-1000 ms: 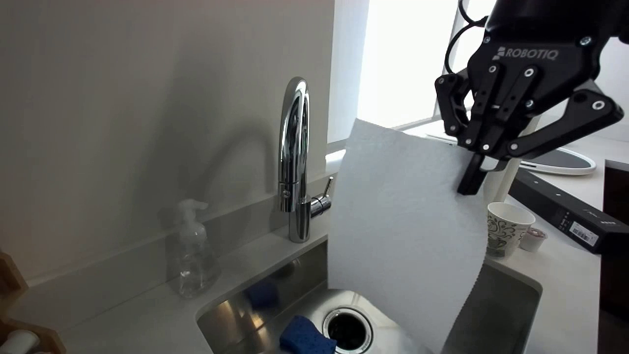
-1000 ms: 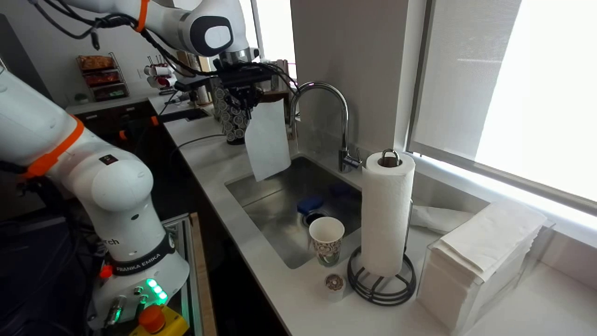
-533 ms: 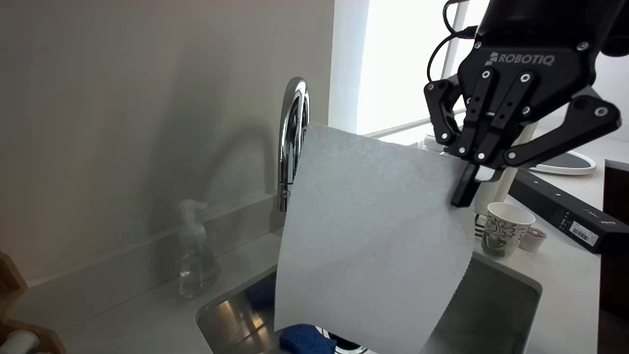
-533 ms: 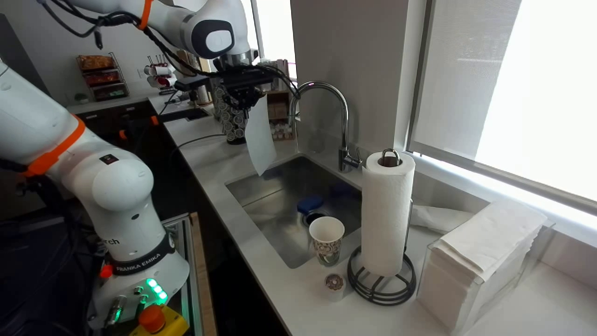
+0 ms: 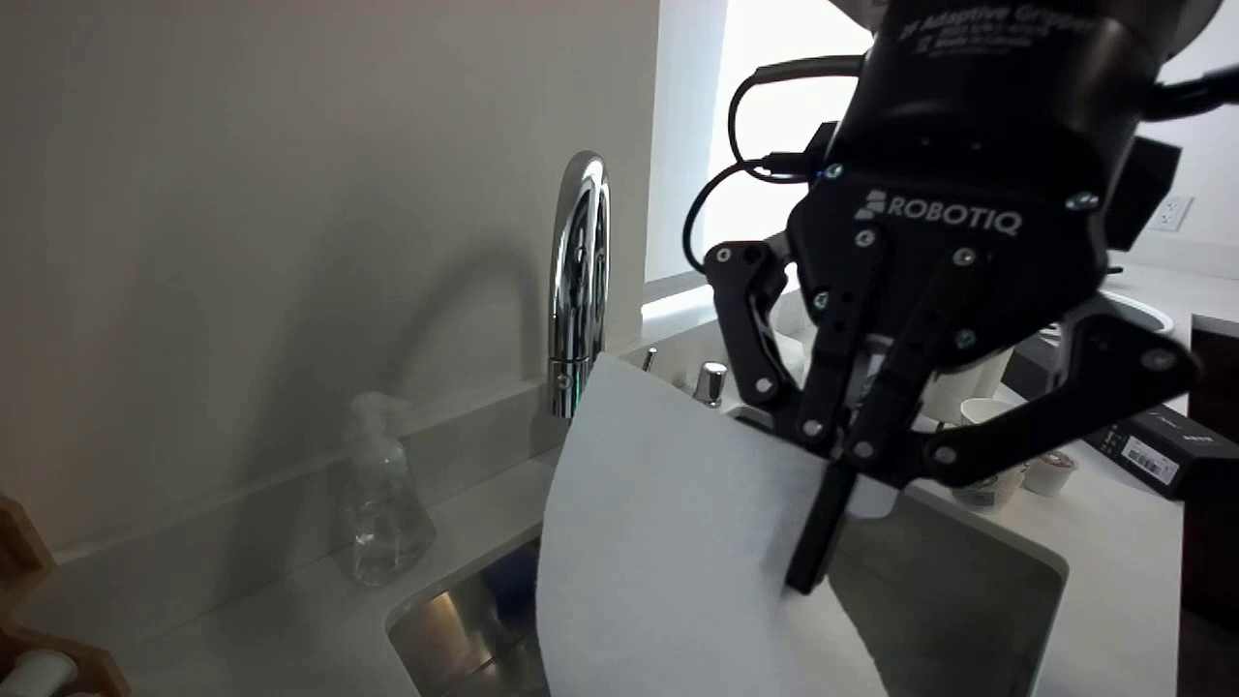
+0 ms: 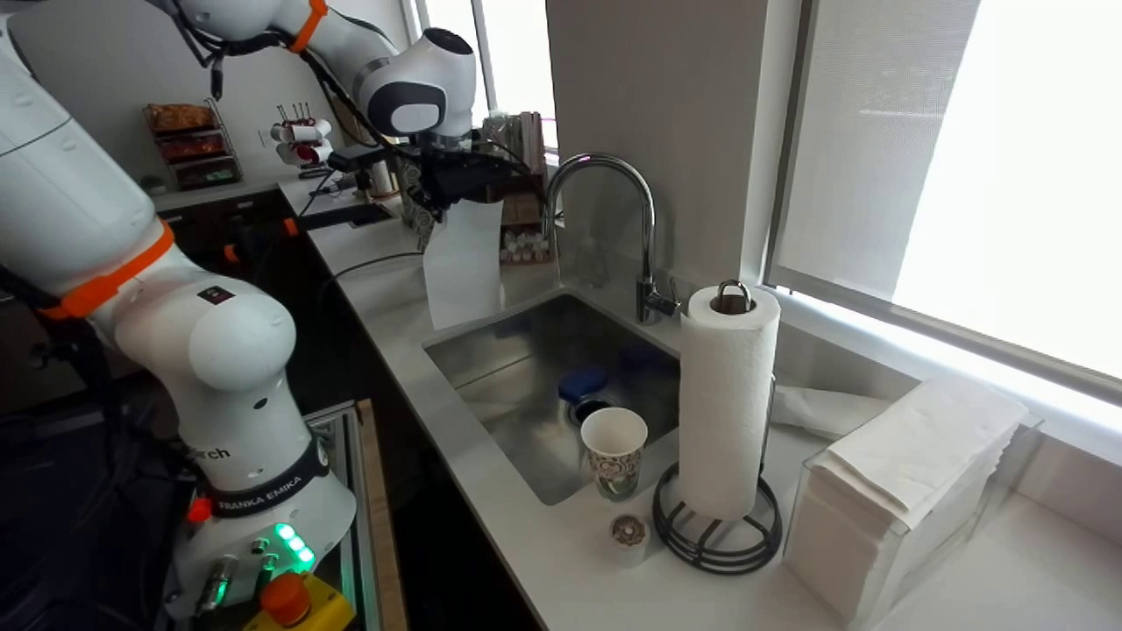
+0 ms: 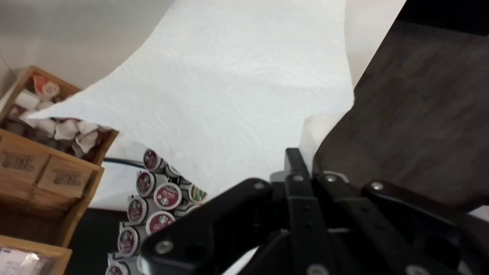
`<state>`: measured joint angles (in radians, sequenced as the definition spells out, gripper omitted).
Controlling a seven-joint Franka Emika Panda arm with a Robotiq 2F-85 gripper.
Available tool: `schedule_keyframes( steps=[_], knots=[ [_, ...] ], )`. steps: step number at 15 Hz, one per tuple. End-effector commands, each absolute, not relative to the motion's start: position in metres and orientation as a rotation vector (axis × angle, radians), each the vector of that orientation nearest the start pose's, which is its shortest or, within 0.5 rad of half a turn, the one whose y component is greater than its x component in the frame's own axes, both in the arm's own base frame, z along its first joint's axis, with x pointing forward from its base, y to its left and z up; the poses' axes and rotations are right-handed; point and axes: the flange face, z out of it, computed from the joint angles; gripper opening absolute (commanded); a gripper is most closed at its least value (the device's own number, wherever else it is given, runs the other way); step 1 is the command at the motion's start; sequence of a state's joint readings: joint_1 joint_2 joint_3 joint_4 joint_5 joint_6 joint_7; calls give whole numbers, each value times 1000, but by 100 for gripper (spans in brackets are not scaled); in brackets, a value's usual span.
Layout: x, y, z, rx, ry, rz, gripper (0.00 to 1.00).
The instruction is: Pick a tissue and use it to wipe the surface
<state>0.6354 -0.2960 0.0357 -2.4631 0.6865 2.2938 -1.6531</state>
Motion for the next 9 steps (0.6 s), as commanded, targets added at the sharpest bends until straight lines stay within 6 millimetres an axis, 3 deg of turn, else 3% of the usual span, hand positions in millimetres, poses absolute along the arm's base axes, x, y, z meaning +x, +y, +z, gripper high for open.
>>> schedule_keyframes(
  steps=[1,4,9],
  knots=[
    [363,319,410,1834,3025,816,0],
    [369,333,401,1632,3155,958,0],
    [379,348,369,1393,3356,1198,0]
  ],
)
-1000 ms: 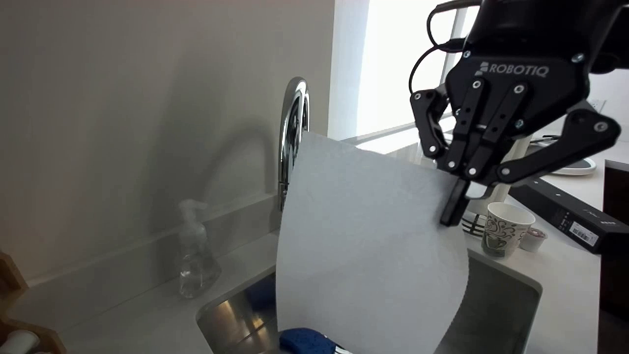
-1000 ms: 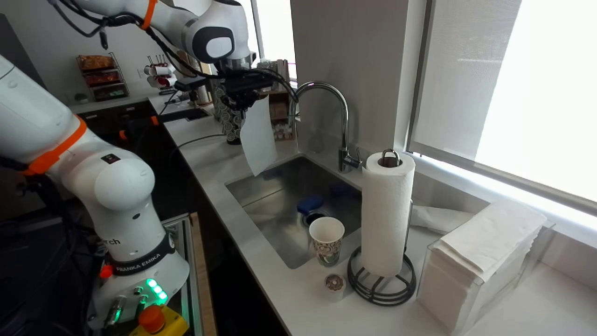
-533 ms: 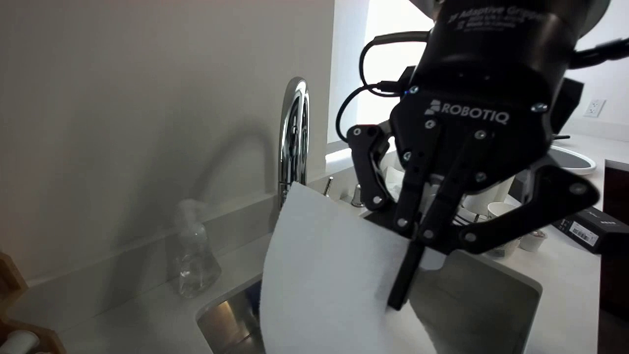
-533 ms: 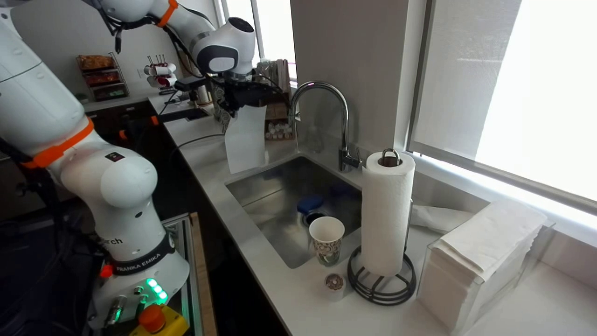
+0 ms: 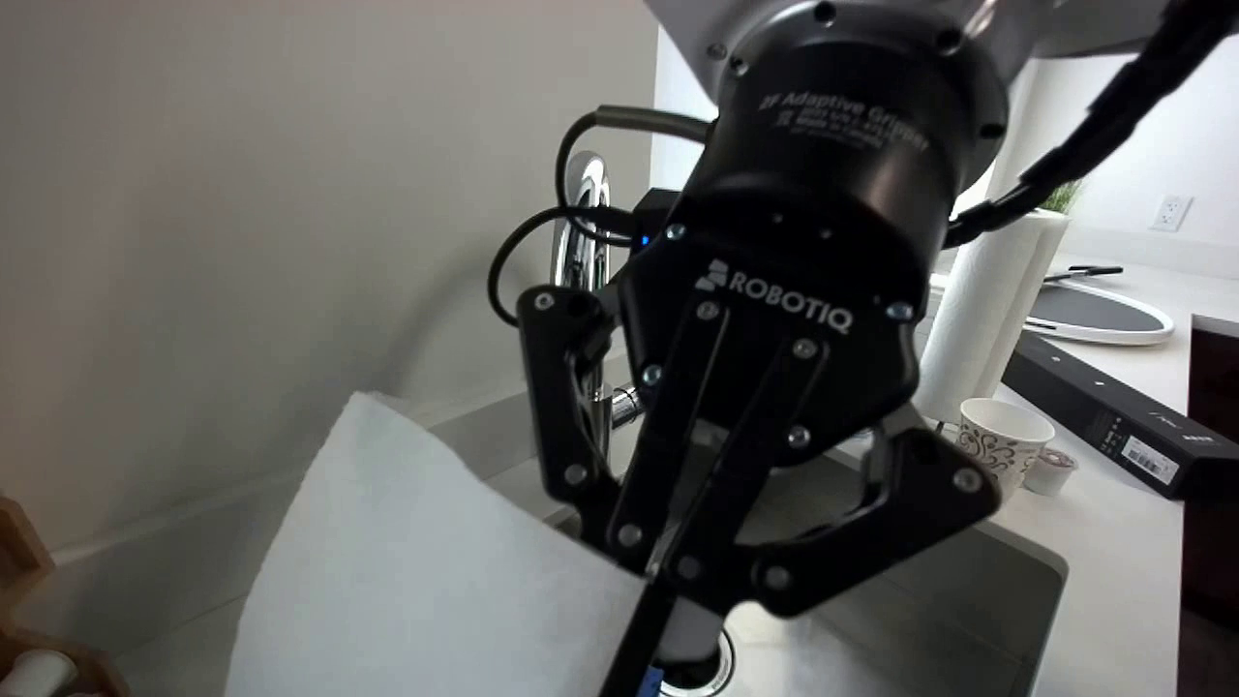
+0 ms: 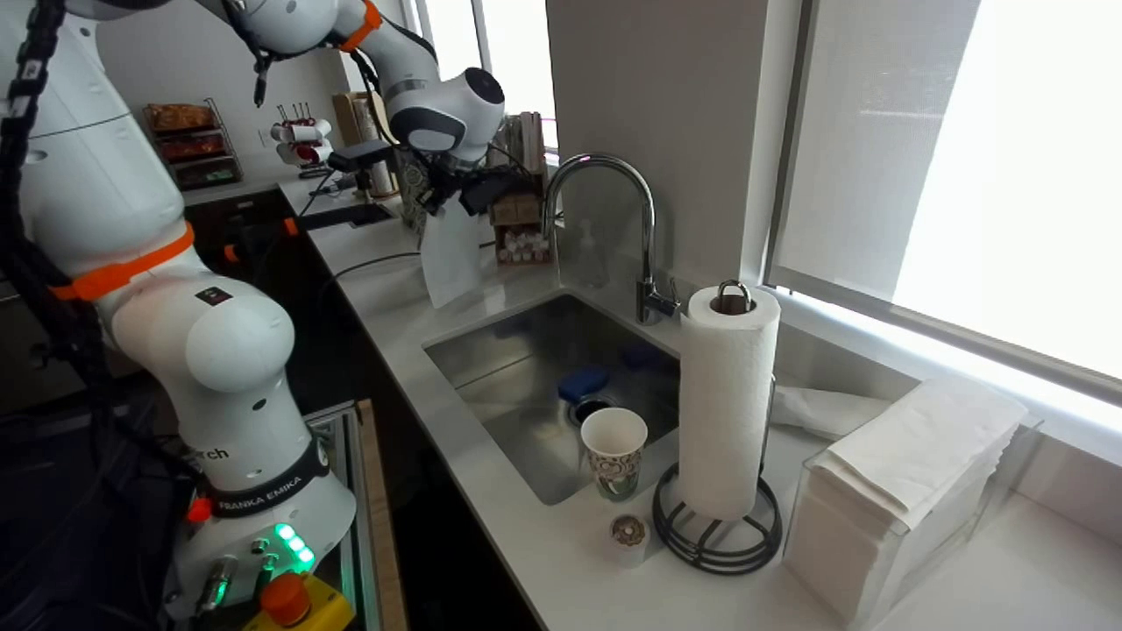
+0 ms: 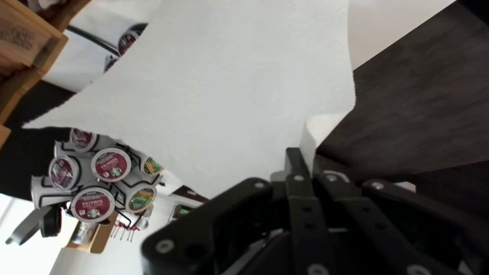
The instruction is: Pick a tissue and use it to wipe the surface
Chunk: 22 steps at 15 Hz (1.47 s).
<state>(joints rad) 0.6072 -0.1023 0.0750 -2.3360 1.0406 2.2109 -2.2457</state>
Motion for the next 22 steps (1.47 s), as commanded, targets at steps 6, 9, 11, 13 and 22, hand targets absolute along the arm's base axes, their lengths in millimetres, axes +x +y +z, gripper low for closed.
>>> schedule_keyframes(
  steps=[6,9,11,13,22],
  knots=[
    [396,339,320,-1104,-2091,-570,0],
    [402,339,310,-1152,-2067,-545,0],
    [405,336,303,-1211,-2049,-518,0],
    [407,332,297,-1291,-2019,-479,0],
    [402,336,271,-1401,-1977,-451,1]
  ],
)
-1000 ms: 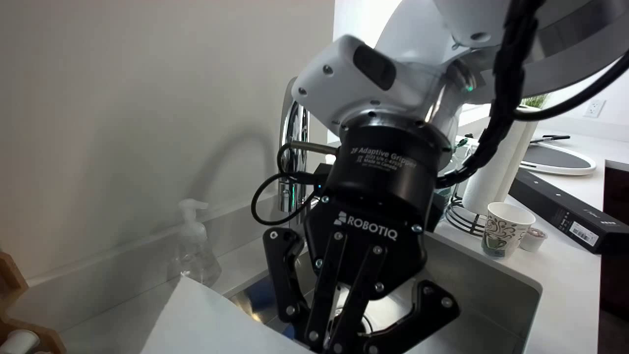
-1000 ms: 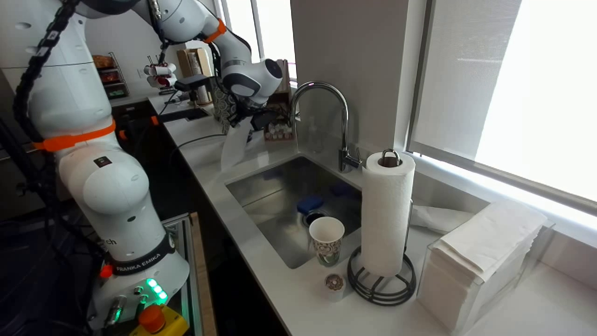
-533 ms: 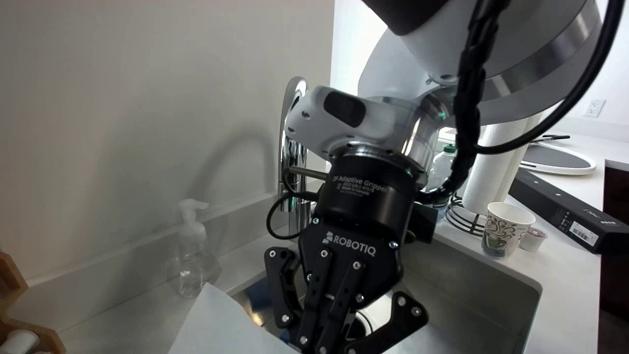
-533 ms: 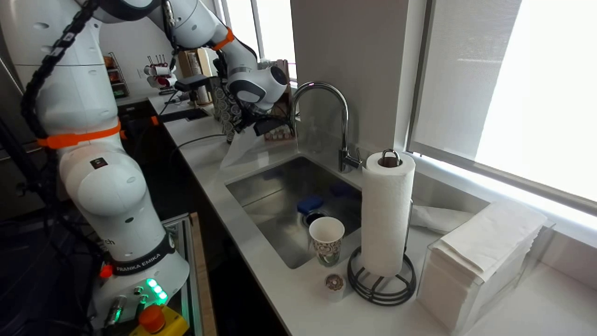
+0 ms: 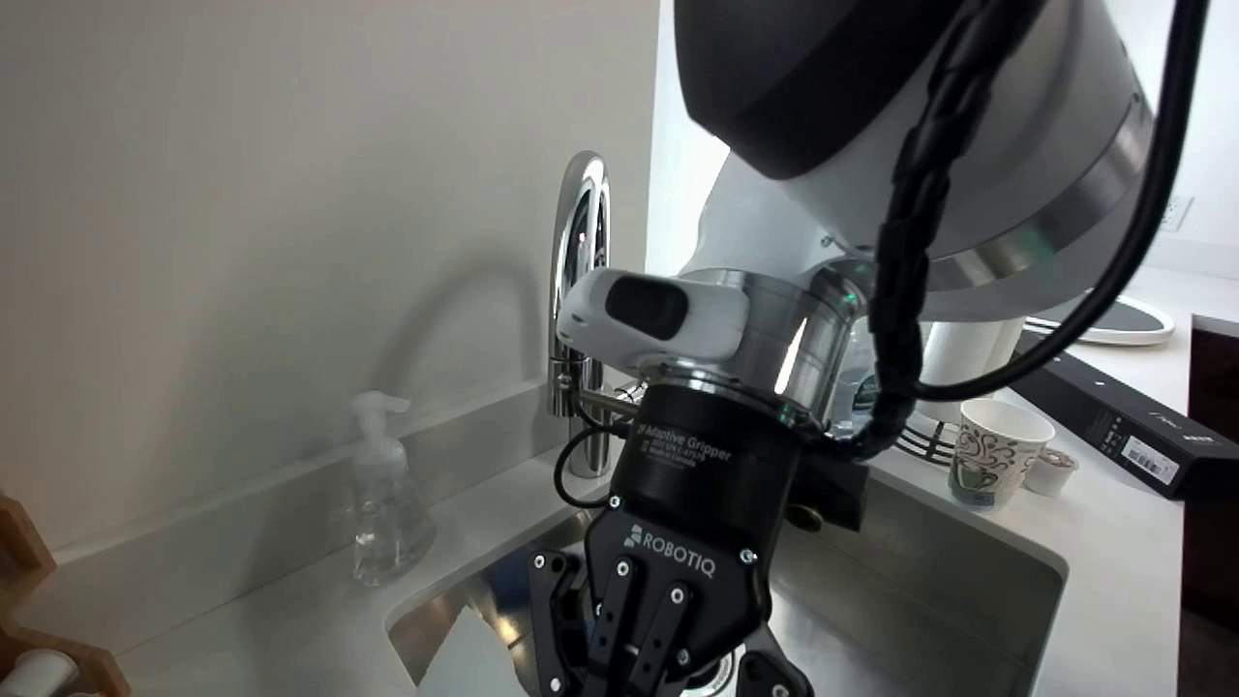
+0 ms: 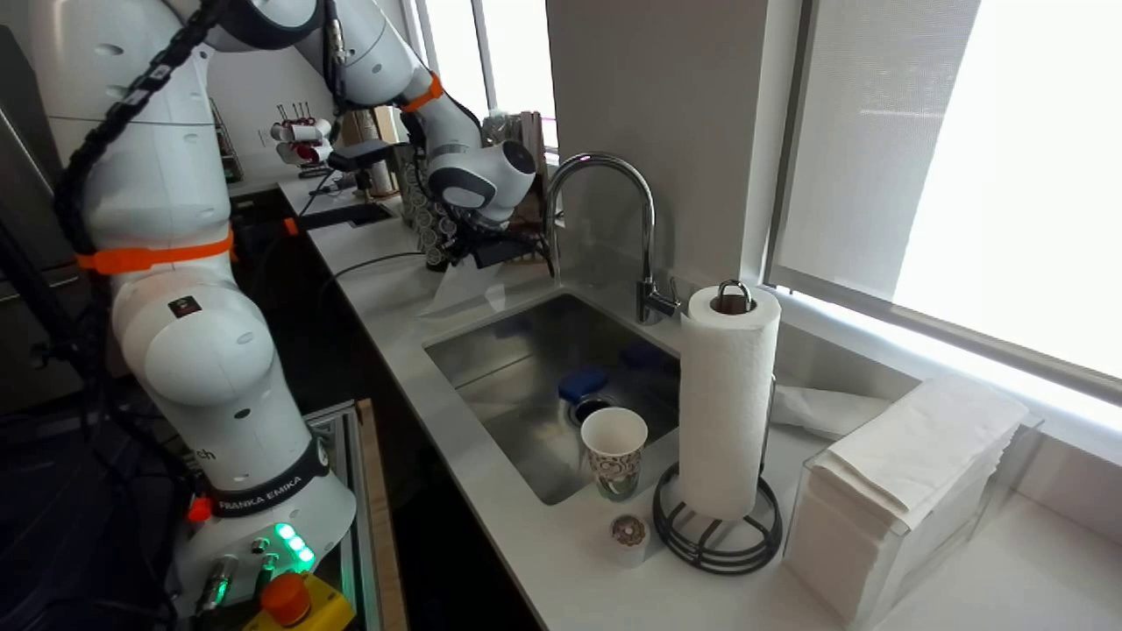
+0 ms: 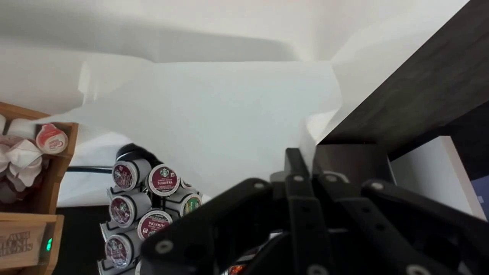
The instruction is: Pick a tissue and use it to wipe the surface
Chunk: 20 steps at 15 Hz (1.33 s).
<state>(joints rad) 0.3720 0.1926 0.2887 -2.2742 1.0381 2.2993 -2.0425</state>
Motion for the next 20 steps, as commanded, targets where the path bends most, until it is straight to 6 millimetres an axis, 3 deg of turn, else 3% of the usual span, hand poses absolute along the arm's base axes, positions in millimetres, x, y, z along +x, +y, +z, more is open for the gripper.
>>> schedule_keyframes(
  steps=[1,4,7,13,20],
  knots=[
    [402,336,269,-1403,-1973,-446,1],
    [405,341,258,-1351,-1953,-492,0],
    [403,355,229,-1285,-1920,-542,0],
    [389,366,169,-1278,-1837,-415,0],
    [398,393,134,-1349,-1786,-311,0]
  ],
)
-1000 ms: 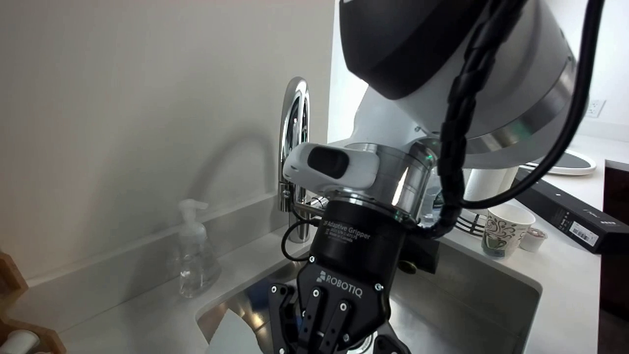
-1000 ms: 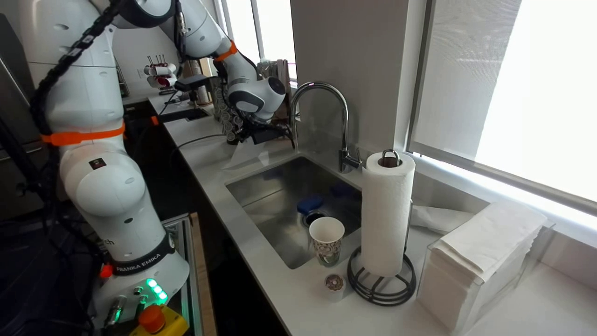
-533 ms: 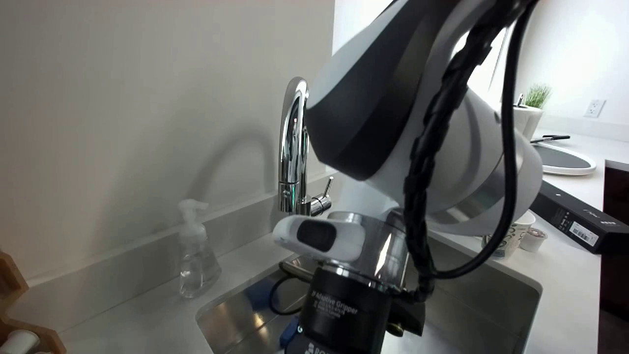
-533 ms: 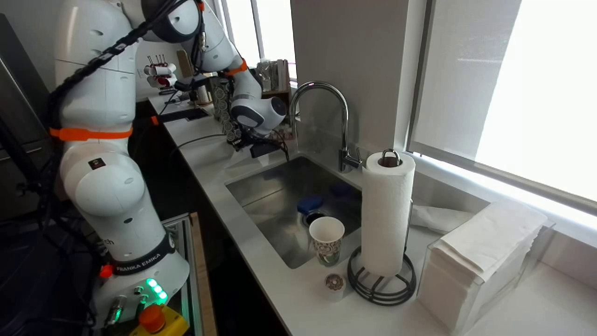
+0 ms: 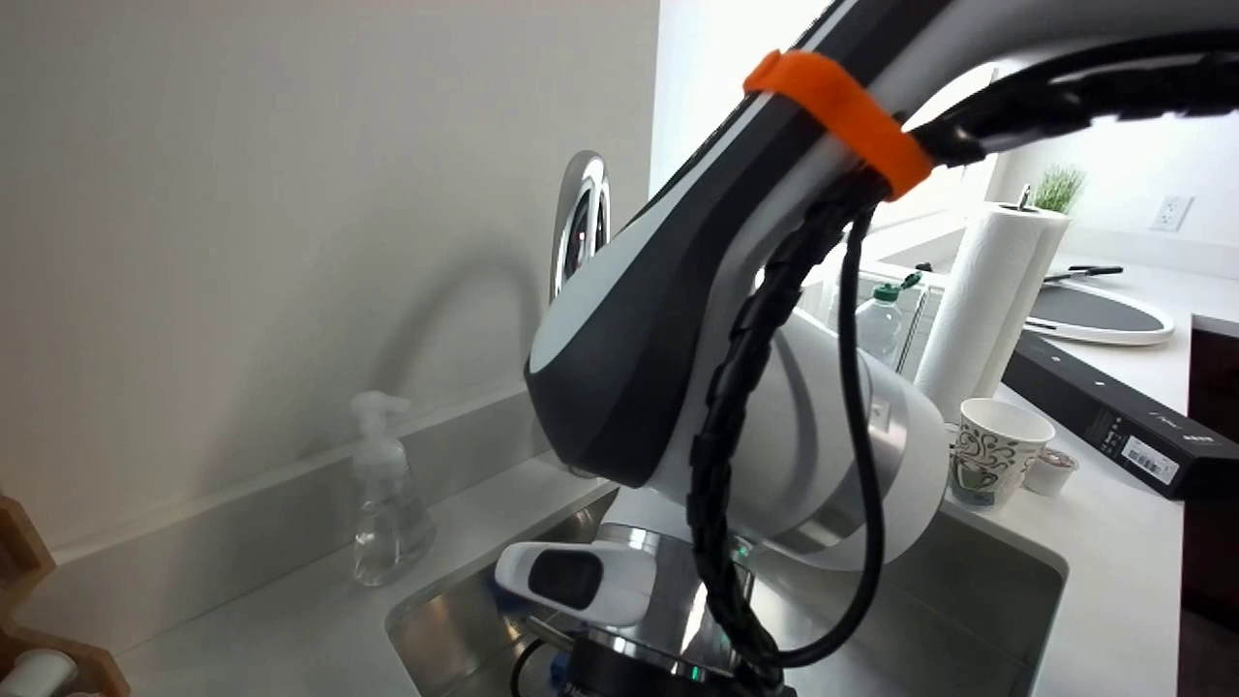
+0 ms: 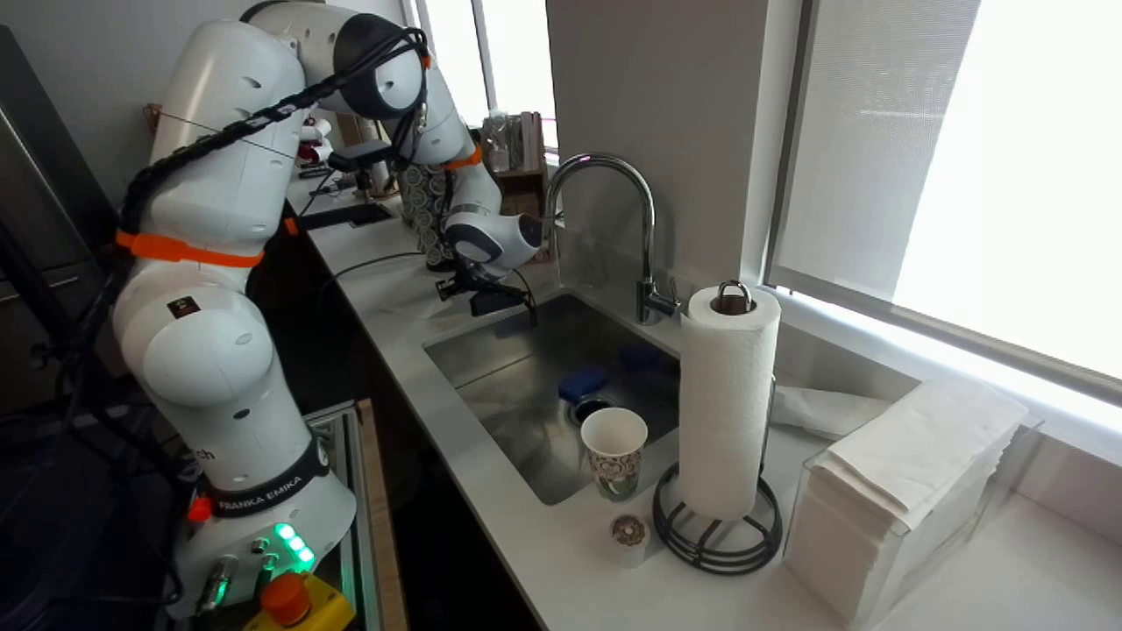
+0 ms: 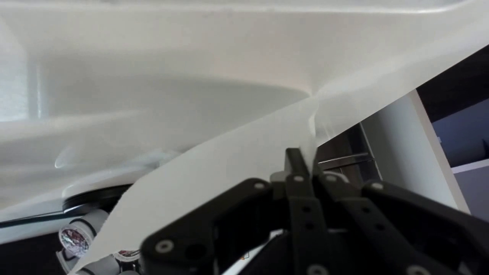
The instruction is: Pick a tissue and use it to wipe the surface
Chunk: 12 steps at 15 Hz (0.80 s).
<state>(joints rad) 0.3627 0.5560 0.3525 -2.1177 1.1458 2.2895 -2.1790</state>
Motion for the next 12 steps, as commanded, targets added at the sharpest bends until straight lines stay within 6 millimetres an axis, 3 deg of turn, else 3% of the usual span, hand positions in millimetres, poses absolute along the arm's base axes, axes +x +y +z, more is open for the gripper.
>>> schedule_keyframes(
  steps=[1,2,3,12],
  knots=[
    [399,395,131,-1375,-1779,-291,0],
    [400,397,129,-1392,-1769,-279,26],
    [401,399,129,-1409,-1764,-267,27],
    [403,390,174,-1705,-1760,-193,94]
  ],
)
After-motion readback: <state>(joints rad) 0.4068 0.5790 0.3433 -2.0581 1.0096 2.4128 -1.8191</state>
